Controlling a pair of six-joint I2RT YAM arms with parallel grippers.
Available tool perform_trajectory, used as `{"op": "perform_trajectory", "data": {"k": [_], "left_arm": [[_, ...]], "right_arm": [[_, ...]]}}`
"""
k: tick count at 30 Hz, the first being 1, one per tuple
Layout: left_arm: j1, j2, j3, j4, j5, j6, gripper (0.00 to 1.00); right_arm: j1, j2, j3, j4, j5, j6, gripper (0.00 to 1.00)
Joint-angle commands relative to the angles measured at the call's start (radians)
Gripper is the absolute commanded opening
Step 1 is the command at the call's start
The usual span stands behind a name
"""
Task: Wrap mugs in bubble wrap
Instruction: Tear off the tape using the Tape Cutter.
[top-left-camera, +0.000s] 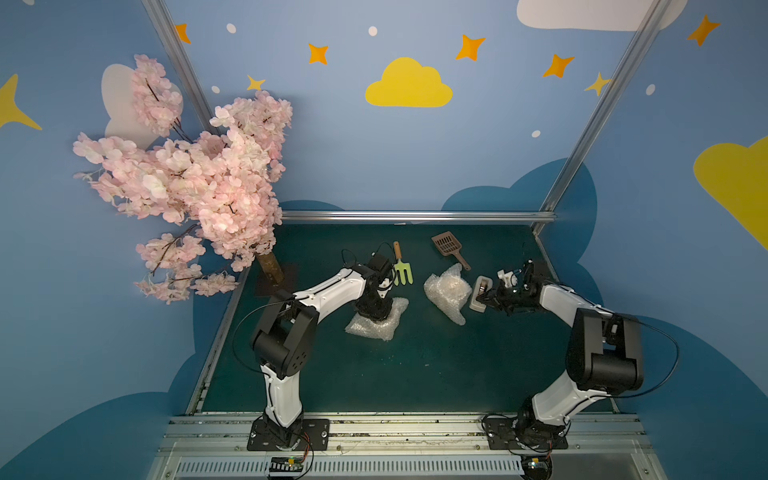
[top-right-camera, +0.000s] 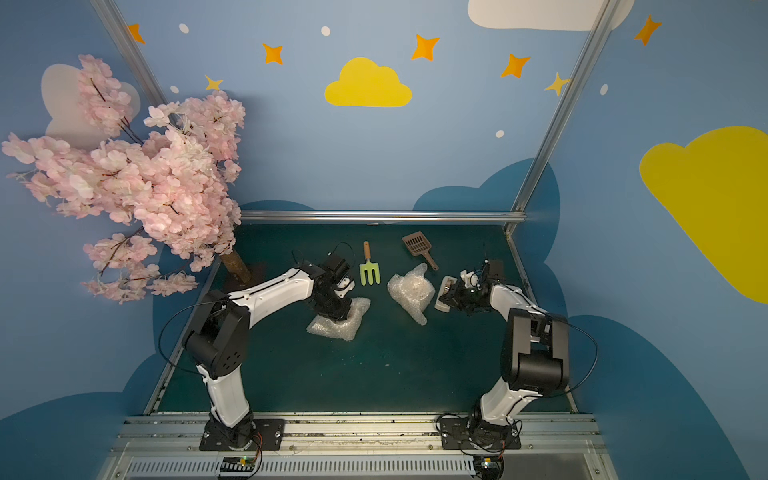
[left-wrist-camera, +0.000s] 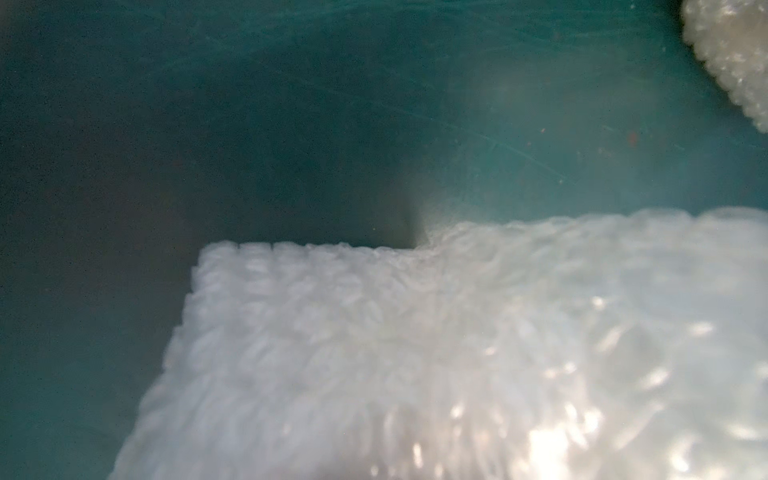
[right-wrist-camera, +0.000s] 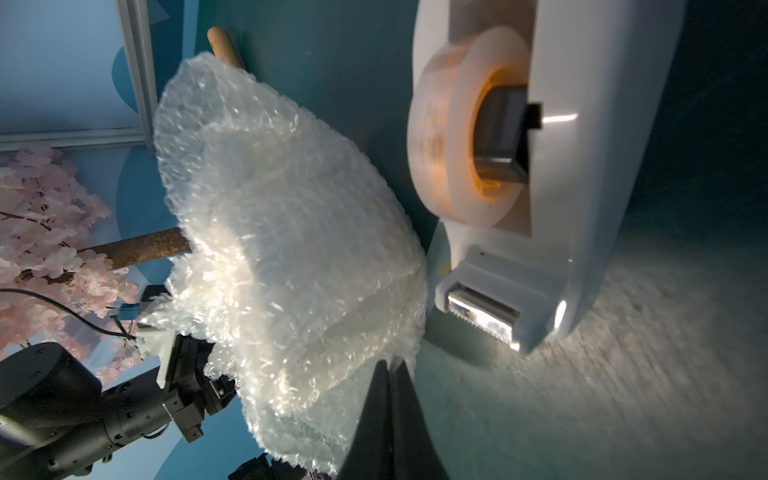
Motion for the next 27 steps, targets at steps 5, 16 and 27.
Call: {"op": "perform_trajectory", "data": {"k": [5,16,27], "left_arm": [[0.002,-0.009,-0.023,-0.041,-0.01,-0.001,0.2],[0.002,-0.004,-0.021,-0.044,-0.01,0.001,0.2],[0.002,-0.001,-0.024,-0.041,-0.014,-0.013,0.26]], "right_arm": [[0.012,0.028,-0.045,0.04,0.039,-0.005,0.0],[0.003,0.052,-0.075,0.047,0.053,-0.025,0.0],[0.002,0.117,-0.042,-0.015,0.138,-0.026,0.0]]}}
